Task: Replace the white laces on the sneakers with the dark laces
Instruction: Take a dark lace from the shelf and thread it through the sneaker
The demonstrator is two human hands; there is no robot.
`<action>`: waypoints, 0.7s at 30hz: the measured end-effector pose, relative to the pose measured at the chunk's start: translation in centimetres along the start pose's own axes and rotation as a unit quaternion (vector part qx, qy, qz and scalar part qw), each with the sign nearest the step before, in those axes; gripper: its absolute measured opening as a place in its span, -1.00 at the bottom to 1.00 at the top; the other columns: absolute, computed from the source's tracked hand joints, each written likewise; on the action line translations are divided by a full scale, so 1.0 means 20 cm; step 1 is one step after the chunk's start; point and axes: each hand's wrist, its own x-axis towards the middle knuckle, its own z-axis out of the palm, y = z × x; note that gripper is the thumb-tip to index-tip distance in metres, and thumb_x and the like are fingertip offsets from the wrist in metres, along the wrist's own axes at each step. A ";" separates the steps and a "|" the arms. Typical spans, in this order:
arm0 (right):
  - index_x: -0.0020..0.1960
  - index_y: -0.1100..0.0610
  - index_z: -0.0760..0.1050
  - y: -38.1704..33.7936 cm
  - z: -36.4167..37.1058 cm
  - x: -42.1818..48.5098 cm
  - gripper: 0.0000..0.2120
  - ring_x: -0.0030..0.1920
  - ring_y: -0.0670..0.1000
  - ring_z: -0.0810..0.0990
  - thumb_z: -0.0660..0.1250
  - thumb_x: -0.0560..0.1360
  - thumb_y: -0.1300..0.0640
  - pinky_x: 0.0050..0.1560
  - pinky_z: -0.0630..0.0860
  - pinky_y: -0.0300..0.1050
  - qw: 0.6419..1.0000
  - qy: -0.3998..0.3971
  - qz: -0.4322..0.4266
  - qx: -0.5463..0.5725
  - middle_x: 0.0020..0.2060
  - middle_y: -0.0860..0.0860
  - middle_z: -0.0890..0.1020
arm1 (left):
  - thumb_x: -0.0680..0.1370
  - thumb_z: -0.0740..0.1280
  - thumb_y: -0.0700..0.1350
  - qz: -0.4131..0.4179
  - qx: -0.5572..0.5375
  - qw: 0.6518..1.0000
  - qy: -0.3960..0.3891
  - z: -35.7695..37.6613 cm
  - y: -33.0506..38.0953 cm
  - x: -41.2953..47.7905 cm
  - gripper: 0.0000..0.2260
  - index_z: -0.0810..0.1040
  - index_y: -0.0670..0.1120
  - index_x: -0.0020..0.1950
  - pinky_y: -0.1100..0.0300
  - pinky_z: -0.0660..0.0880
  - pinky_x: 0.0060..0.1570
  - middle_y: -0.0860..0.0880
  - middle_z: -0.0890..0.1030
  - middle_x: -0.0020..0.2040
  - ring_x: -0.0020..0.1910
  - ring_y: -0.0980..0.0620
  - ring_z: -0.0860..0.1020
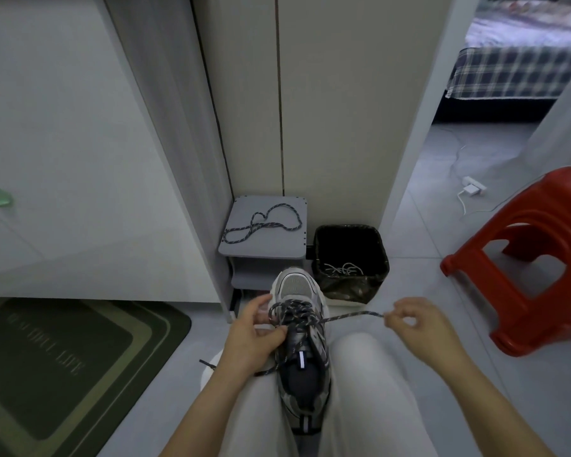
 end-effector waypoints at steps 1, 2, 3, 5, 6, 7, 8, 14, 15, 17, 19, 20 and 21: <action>-0.32 -0.08 0.57 -0.02 0.03 -0.01 -0.85 0.08 0.04 0.52 0.41 0.43 0.03 0.01 0.38 -0.11 0.998 -0.013 -0.014 -0.060 -0.01 -0.04 0.56 | 0.44 0.43 -0.29 0.008 0.009 1.000 -0.002 0.00 0.00 0.00 -0.57 0.46 0.06 0.22 0.41 0.50 -0.22 -0.06 0.58 -0.05 -0.32 0.27 0.57; -0.22 -0.06 0.60 -0.05 0.07 -0.01 -0.90 0.10 0.06 0.51 0.39 0.43 -0.05 0.05 0.40 -0.06 0.994 0.003 -0.030 -0.108 0.01 -0.04 0.55 | 0.44 0.43 -0.27 0.013 0.020 1.000 -0.001 0.01 0.00 0.00 -0.62 0.49 0.09 0.16 0.41 0.50 -0.22 -0.05 0.58 -0.06 -0.33 0.28 0.57; -0.09 -0.04 0.62 -0.10 0.11 -0.02 -0.83 0.10 0.06 0.50 0.37 0.43 -0.11 0.07 0.40 -0.01 0.988 0.037 -0.057 -0.141 0.03 -0.03 0.55 | 0.45 0.42 -0.26 0.017 0.027 1.000 -0.001 0.01 0.00 -0.01 -0.65 0.51 0.11 0.11 0.43 0.49 -0.23 -0.04 0.58 -0.07 -0.34 0.28 0.56; -0.01 -0.03 0.60 -0.23 0.20 -0.04 -0.74 0.06 0.07 0.51 0.32 0.41 -0.15 0.04 0.45 0.05 0.975 0.098 -0.157 -0.124 0.03 -0.01 0.56 | 0.45 0.42 -0.26 0.022 0.027 0.999 0.002 0.02 0.01 -0.02 -0.68 0.52 0.10 0.09 0.44 0.49 -0.26 -0.04 0.58 -0.08 -0.37 0.27 0.56; -0.06 -0.05 0.61 -0.29 0.25 -0.05 -0.75 0.05 0.07 0.52 0.31 0.38 -0.15 0.01 0.47 0.05 0.963 0.108 -0.221 -0.110 0.02 -0.01 0.56 | 0.45 0.41 -0.27 0.023 0.023 0.999 0.003 0.02 0.01 -0.02 -0.68 0.53 0.07 0.10 0.42 0.50 -0.26 -0.04 0.59 -0.09 -0.37 0.26 0.56; -0.12 -0.07 0.61 -0.34 0.30 -0.06 -0.79 0.05 0.06 0.51 0.33 0.34 -0.15 0.00 0.47 0.04 0.951 0.096 -0.268 -0.119 0.02 -0.02 0.57 | 0.45 0.41 -0.28 0.022 0.017 1.000 0.002 0.01 0.01 -0.02 -0.69 0.53 0.04 0.11 0.39 0.51 -0.25 -0.04 0.59 -0.10 -0.37 0.24 0.56; -0.17 -0.09 0.61 -0.38 0.35 -0.07 -0.82 0.07 0.04 0.49 0.37 0.30 -0.14 -0.01 0.47 0.02 0.937 0.082 -0.309 -0.142 0.03 -0.04 0.57 | 0.45 0.41 -0.28 0.019 0.013 1.000 0.002 0.01 0.01 -0.02 -0.69 0.54 0.01 0.13 0.36 0.53 -0.24 -0.04 0.60 -0.10 -0.36 0.23 0.57; -0.31 -0.07 0.57 -0.40 0.43 -0.07 -0.90 -0.01 0.03 0.54 0.44 0.25 -0.07 -0.10 0.43 -0.06 0.933 0.043 -0.312 -0.173 -0.02 -0.09 0.57 | 0.45 0.41 -0.29 -0.015 -0.005 1.000 0.013 -0.01 0.00 -0.02 -0.75 0.51 -0.04 0.06 0.38 0.51 -0.27 0.00 0.60 -0.13 -0.35 0.25 0.58; -0.31 -0.07 0.56 -0.38 0.41 -0.07 -0.91 -0.04 0.02 0.52 0.39 0.27 -0.07 -0.11 0.39 -0.08 0.938 0.050 -0.306 -0.153 -0.04 -0.10 0.56 | 0.45 0.41 -0.29 -0.021 -0.004 1.000 0.016 -0.01 0.00 -0.02 -0.77 0.52 -0.06 0.04 0.36 0.51 -0.26 -0.01 0.61 -0.14 -0.33 0.21 0.59; -0.31 -0.07 0.57 -0.34 0.37 -0.06 -0.92 -0.08 0.01 0.51 0.39 0.28 -0.06 -0.11 0.33 -0.10 0.947 0.067 -0.290 -0.124 -0.08 -0.11 0.56 | 0.45 0.41 -0.27 -0.027 0.012 0.999 0.021 -0.01 -0.01 -0.01 -0.83 0.53 -0.07 -0.03 0.36 0.51 -0.26 -0.01 0.60 -0.16 -0.30 0.15 0.57; -0.29 -0.07 0.58 -0.29 0.33 -0.05 -0.92 -0.09 0.01 0.50 0.41 0.31 -0.06 -0.09 0.31 -0.08 0.958 0.065 -0.262 -0.099 -0.11 -0.12 0.56 | 0.47 0.40 -0.24 -0.028 0.037 0.999 0.022 0.00 -0.02 0.00 -0.88 0.53 -0.05 -0.09 0.39 0.48 -0.28 -0.02 0.60 -0.19 -0.32 0.17 0.55; -0.28 -0.06 0.57 -0.26 0.31 -0.05 -0.89 -0.10 0.00 0.51 0.39 0.32 -0.08 -0.09 0.31 -0.08 0.963 0.058 -0.246 -0.092 -0.14 -0.13 0.56 | 0.47 0.39 -0.22 -0.027 0.049 0.998 0.023 0.00 -0.02 -0.01 -0.90 0.53 -0.05 -0.10 0.40 0.47 -0.28 -0.03 0.60 -0.19 -0.33 0.19 0.54; -0.29 -0.06 0.55 -0.23 0.29 -0.05 -0.84 -0.13 0.00 0.51 0.37 0.35 -0.12 -0.10 0.31 -0.08 0.968 0.045 -0.229 -0.091 -0.19 -0.15 0.55 | 0.48 0.38 -0.18 -0.024 0.069 0.997 0.028 0.01 -0.01 -0.02 -0.92 0.52 -0.04 -0.08 0.39 0.46 -0.27 -0.02 0.59 -0.19 -0.32 0.18 0.54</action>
